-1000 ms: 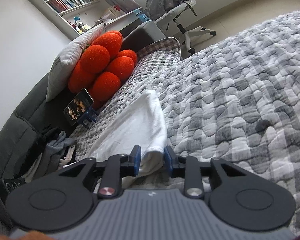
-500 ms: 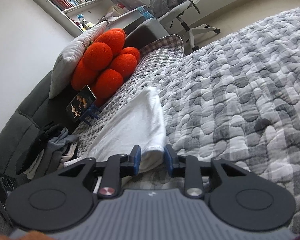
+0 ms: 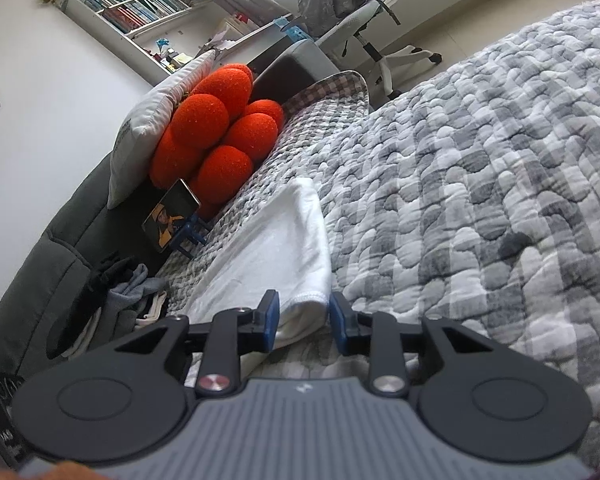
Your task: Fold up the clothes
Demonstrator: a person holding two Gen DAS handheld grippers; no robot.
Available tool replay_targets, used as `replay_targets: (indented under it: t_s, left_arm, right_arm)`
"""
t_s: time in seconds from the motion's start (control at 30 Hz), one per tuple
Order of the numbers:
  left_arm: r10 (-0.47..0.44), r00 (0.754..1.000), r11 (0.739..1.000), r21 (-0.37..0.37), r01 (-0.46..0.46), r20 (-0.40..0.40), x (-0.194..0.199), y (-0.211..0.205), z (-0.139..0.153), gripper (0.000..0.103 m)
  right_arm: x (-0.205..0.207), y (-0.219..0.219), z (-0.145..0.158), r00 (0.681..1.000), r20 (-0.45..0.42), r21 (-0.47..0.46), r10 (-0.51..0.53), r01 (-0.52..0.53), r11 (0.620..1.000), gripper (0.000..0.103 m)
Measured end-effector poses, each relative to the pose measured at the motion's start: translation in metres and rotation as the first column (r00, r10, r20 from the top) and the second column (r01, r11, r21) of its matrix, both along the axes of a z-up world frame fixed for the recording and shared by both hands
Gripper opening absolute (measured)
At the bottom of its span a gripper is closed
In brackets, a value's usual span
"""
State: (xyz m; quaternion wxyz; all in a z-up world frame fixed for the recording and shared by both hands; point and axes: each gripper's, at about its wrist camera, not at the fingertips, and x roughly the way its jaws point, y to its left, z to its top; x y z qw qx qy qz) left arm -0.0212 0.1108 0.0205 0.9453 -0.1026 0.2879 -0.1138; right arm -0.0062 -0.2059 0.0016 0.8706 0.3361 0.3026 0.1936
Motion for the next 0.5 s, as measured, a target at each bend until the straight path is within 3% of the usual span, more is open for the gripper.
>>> replay_targets:
  t_s: [0.5]
  left_arm:
    - [-0.028,1.000,1.000,0.007,0.028,0.003,0.011,-0.011,0.020,0.033]
  right_arm:
    - [0.004,0.001,0.002,1.000,-0.001,0.015,-0.003,0.003,1.000,0.034]
